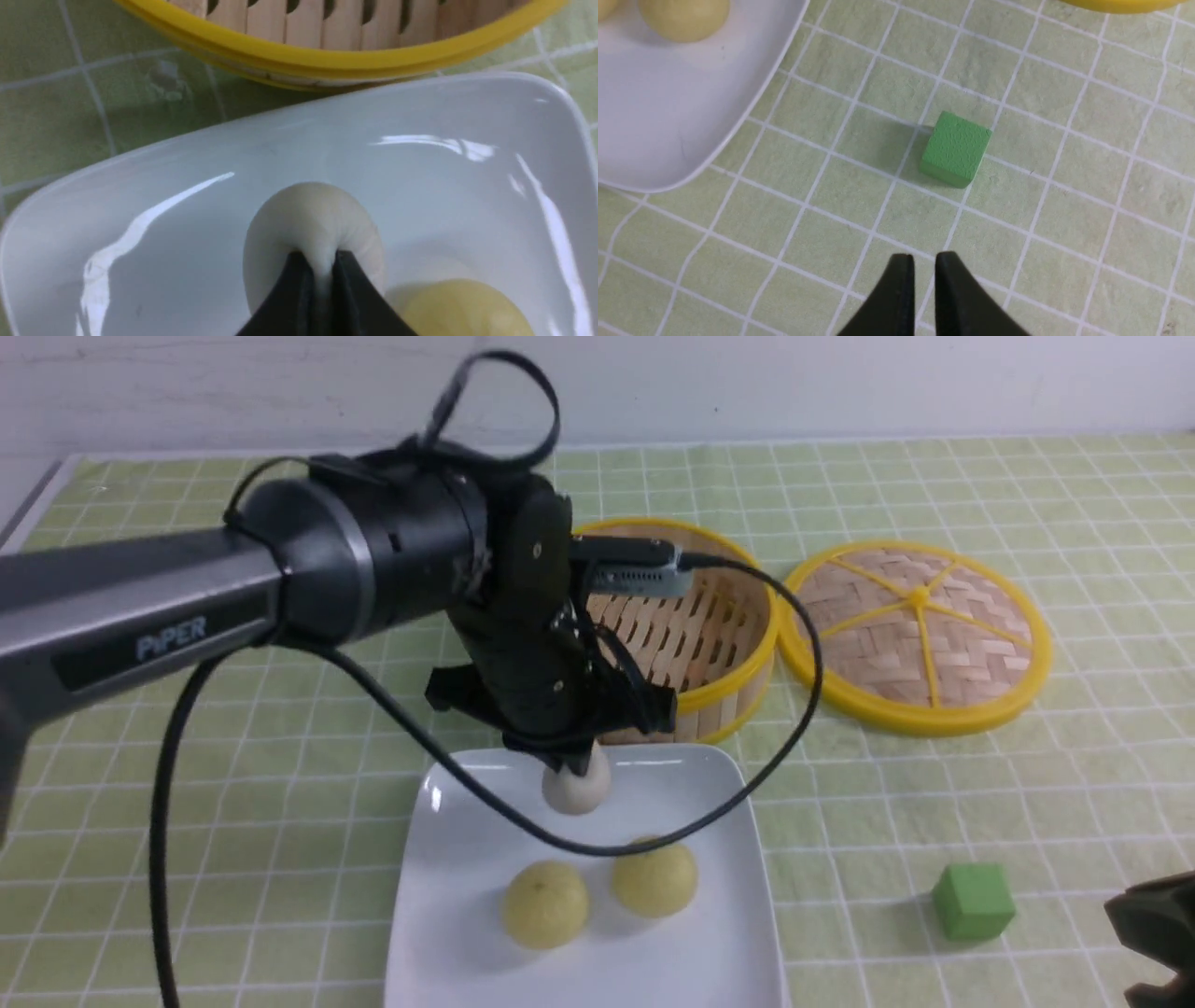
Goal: Put the steamed buns into the plate on the green tablecloth.
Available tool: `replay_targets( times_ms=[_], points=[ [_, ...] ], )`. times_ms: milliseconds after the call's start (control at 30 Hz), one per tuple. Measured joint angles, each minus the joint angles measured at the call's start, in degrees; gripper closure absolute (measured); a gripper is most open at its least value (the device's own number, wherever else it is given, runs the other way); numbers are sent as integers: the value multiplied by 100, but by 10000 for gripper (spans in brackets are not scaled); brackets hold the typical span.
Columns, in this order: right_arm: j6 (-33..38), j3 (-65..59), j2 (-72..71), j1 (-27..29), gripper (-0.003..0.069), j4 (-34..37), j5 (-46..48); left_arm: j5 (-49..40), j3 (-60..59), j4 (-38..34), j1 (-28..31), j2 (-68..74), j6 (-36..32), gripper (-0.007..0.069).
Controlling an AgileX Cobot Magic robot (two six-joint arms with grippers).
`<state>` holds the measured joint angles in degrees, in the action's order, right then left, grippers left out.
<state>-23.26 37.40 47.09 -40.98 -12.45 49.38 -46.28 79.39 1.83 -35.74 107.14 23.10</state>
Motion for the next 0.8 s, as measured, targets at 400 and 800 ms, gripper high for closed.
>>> replay_targets(
  times_ms=[400,800],
  points=[
    [69,1067,-1316,-5,585,-80,1582,9,75,-36,4,405,625,311],
    [113,284,-4300,-5,674,-197,1150,-383,628,-36,4,415,767,106]
  ],
)
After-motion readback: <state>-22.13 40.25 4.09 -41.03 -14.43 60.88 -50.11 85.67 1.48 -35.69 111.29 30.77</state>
